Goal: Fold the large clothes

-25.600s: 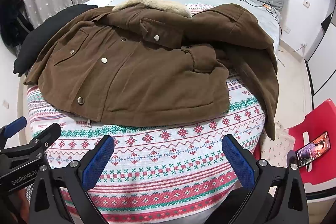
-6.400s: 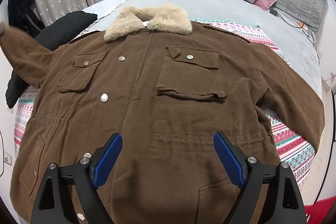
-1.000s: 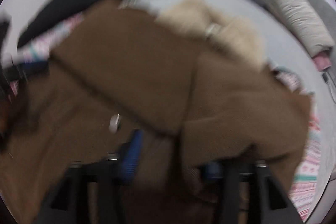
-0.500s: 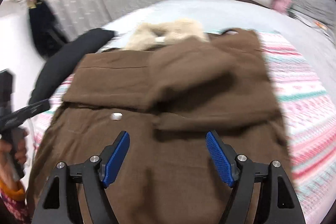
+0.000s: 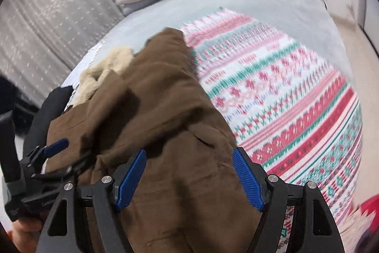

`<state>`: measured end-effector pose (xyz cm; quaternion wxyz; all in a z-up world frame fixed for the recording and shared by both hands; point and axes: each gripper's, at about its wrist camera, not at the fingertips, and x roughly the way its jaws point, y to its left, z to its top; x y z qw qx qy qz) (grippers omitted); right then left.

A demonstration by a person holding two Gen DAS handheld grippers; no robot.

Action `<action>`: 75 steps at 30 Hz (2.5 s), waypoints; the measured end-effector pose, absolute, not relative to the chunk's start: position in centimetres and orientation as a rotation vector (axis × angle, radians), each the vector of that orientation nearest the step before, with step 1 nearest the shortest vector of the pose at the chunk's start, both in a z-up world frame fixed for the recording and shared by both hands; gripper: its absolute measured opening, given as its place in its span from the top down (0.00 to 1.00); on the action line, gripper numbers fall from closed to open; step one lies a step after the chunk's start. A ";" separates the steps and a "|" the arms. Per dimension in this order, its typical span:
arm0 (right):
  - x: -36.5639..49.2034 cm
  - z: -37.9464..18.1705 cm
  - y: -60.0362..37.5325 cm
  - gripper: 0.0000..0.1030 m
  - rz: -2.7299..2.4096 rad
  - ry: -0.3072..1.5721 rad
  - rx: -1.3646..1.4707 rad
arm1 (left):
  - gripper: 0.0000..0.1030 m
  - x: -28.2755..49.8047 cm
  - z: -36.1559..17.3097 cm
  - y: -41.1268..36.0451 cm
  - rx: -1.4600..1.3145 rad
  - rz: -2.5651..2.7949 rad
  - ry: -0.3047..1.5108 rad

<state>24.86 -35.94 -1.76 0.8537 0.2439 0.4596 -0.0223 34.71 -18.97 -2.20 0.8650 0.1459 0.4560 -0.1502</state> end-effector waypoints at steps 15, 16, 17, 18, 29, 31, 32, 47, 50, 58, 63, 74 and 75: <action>25.4 -4.3 -34.6 0.25 -0.059 1.024 0.422 | 0.27 35.6 1.9 -3.6 -0.031 -0.301 0.891; 25.2 -4.1 -34.5 0.25 -0.059 1.024 0.419 | 0.27 35.3 1.8 -2.6 -0.046 -0.337 0.894; 25.2 -3.9 -34.5 0.25 -0.058 1.025 0.418 | 0.27 35.0 1.7 -1.4 -0.067 -0.378 0.898; 25.1 -3.8 -34.5 0.25 -0.055 1.023 0.421 | 0.26 34.7 1.6 -0.3 -0.083 -0.404 0.900; 24.9 -3.1 -34.7 0.25 -0.055 1.012 0.444 | 0.31 40.0 -3.9 0.4 -0.128 -0.296 1.071; 25.0 -3.0 -34.6 0.25 -0.053 1.009 0.436 | 0.59 40.5 -4.5 0.7 -0.180 -0.250 1.090; 25.0 -2.8 -34.5 0.25 -0.053 1.007 0.429 | 0.68 41.0 -4.6 0.5 -0.190 -0.179 1.104; 33.3 1.6 -35.0 0.21 0.015 0.977 0.315 | 0.88 39.2 -2.0 2.5 -0.319 -0.393 0.644; 38.3 1.0 -35.3 0.21 -0.002 0.945 0.306 | 0.88 39.7 -2.2 3.0 -0.329 -0.391 0.639; 44.6 -2.7 -37.5 0.91 0.019 0.887 0.520 | 0.88 38.4 -0.9 4.8 -0.385 -0.423 0.525; 45.4 -3.7 -38.0 0.94 -0.166 0.839 0.418 | 0.80 41.2 -4.2 3.7 -0.243 -0.187 0.719; 39.3 -0.3 -35.6 0.61 -0.053 0.800 0.325 | 0.34 38.9 -0.1 1.8 -0.178 -0.413 0.612; 38.8 -0.2 -35.2 0.59 -0.034 0.799 0.314 | 0.31 39.1 -0.5 0.9 -0.153 -0.458 0.644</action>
